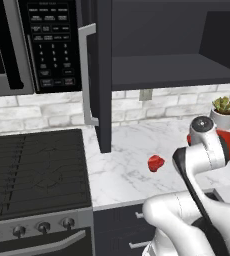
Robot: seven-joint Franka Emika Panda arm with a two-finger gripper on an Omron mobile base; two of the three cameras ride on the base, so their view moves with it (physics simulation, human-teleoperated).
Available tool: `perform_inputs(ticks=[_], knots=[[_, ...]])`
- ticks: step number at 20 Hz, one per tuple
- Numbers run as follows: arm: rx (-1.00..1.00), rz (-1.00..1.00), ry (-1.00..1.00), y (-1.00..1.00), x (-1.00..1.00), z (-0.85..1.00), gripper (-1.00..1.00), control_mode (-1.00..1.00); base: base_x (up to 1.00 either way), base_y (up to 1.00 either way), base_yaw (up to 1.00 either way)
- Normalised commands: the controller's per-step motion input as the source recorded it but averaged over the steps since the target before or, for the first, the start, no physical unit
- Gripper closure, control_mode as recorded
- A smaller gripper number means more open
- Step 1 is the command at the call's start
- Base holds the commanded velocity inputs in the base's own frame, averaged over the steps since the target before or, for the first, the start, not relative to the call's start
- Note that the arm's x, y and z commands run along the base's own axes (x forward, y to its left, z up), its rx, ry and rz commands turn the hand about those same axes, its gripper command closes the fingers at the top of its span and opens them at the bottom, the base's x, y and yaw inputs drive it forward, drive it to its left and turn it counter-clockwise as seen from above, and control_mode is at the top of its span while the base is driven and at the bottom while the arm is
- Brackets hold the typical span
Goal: Retrieve the bowl from the cabinet, then place the raw meat into the bowl to avoid contamination.
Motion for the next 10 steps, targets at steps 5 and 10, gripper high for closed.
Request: perform_inputs(ticks=[5, 10], knots=[[0.01, 0.00, 0.07, -0.35, 0.37, -0.62, 1.00, -1.00, 0.00, 0.00, 0.00], [0.00, 0.00, 0.00, -0.25, 0.39, -0.48, 1.00, -1.00, 0.00, 0.00, 0.00]])
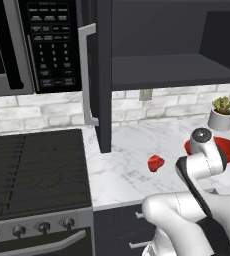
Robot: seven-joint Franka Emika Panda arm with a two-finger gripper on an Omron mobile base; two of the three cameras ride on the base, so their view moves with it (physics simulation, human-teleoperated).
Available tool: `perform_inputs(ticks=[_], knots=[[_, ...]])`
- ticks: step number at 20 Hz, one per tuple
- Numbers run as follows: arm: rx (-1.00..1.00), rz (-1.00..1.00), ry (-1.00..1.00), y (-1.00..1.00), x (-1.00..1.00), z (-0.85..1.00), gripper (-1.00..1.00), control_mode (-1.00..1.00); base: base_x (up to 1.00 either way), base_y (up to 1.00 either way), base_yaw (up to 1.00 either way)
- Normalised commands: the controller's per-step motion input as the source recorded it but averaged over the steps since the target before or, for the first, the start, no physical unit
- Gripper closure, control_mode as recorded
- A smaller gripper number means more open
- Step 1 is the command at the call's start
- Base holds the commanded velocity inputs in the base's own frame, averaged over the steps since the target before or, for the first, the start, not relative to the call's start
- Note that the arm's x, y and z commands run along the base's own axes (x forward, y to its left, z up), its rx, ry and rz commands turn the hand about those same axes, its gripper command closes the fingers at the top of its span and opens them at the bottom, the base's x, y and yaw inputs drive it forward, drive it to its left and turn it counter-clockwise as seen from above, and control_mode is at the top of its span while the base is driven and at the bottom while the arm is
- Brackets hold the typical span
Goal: Retrieve the bowl from the cabinet, then place the raw meat into the bowl to avoid contamination.
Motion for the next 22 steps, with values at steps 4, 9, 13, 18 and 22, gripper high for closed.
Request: perform_inputs(ticks=[4, 9, 13, 18, 22], knots=[[0.02, 0.00, -0.03, -0.20, 0.36, -0.30, 1.00, -1.00, 0.00, 0.00, 0.00], [0.03, 0.00, -0.02, -0.16, 0.40, -0.26, 1.00, -1.00, 0.00, 0.00, 0.00], [0.03, 0.00, -0.02, -0.06, 0.29, -0.21, 1.00, -1.00, 0.00, 0.00, 0.00], [0.01, 0.00, -0.01, -0.01, 0.15, -0.19, 1.00, -1.00, 0.00, 0.00, 0.00], [0.01, 0.00, 0.00, 0.00, 0.07, -0.16, 1.00, -1.00, 0.00, 0.00, 0.00]])
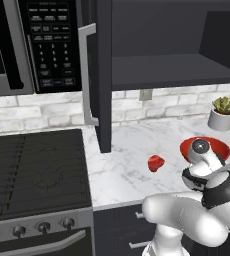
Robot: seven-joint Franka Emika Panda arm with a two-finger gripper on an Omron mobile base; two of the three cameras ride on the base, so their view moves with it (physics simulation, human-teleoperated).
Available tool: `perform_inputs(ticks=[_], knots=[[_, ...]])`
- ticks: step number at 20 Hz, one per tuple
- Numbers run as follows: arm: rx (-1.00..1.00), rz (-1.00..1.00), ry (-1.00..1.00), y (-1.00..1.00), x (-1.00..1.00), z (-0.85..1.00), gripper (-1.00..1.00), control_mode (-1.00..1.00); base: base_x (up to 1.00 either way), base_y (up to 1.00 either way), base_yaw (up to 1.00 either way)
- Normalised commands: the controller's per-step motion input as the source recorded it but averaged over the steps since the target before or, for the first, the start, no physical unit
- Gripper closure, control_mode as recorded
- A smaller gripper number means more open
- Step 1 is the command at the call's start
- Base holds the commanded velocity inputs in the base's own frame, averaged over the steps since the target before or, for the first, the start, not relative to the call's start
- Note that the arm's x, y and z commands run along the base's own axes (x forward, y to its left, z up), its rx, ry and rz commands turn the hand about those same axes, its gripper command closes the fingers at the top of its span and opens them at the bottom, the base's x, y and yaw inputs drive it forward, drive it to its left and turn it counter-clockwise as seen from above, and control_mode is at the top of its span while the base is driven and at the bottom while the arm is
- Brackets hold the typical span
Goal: Retrieve the bowl from the cabinet, then place the raw meat into the bowl to avoid contamination.
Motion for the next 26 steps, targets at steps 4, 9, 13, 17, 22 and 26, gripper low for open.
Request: perform_inputs(ticks=[4, 9, 13, 17, 22, 26], knots=[[0.00, 0.00, 0.00, 0.00, 0.03, -0.16, 1.00, -1.00, 0.00, 0.00, 0.00], [0.00, 0.00, 0.00, 0.00, 0.08, -0.11, 1.00, -1.00, 0.00, 0.00, 0.00], [0.00, 0.00, 0.00, 0.00, 0.05, -0.10, -1.00, -1.00, 0.00, 0.00, 0.00], [0.00, 0.00, 0.00, 0.00, 0.00, 0.00, -1.00, -1.00, 0.00, 0.00, 0.00], [0.00, 0.00, 0.00, 0.00, 0.00, 0.00, -1.00, -1.00, 0.00, 0.00, 0.00], [0.00, 0.00, 0.02, 0.04, 0.02, 0.18, -1.00, -1.00, 0.00, 0.00, 0.00]])
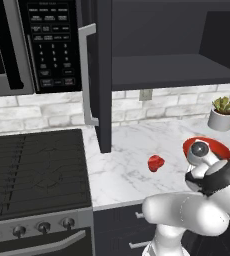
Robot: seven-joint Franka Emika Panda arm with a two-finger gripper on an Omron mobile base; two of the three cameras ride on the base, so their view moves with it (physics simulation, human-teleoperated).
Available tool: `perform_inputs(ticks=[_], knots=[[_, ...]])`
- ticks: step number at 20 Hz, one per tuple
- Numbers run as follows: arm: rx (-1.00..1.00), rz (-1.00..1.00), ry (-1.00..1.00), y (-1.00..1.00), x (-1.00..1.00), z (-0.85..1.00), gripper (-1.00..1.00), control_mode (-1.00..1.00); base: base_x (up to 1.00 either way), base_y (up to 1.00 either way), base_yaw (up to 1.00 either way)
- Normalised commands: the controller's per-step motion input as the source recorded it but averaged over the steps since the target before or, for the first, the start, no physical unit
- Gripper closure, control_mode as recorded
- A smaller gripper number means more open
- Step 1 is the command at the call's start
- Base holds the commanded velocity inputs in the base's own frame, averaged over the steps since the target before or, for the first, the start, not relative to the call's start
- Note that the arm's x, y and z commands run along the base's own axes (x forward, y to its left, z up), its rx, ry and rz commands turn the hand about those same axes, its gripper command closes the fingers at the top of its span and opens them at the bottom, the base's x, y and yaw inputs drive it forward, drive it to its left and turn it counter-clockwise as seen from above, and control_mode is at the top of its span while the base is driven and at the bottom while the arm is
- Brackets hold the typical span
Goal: Retrieve the bowl from the cabinet, then place the raw meat into the bowl to avoid contamination.
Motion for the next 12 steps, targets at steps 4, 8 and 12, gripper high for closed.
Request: perform_inputs(ticks=[4, 8, 12], knots=[[0.03, 0.00, 0.01, 0.17, -0.01, 0.56, -1.00, -1.00, 0.00, 0.00, 0.00], [0.03, 0.01, -0.01, 0.27, -0.06, 0.65, -1.00, -1.00, 0.00, 0.00, 0.00], [0.05, 0.10, 0.00, 0.36, 0.01, 0.49, -1.00, -1.00, 0.00, 0.00, 0.00]])
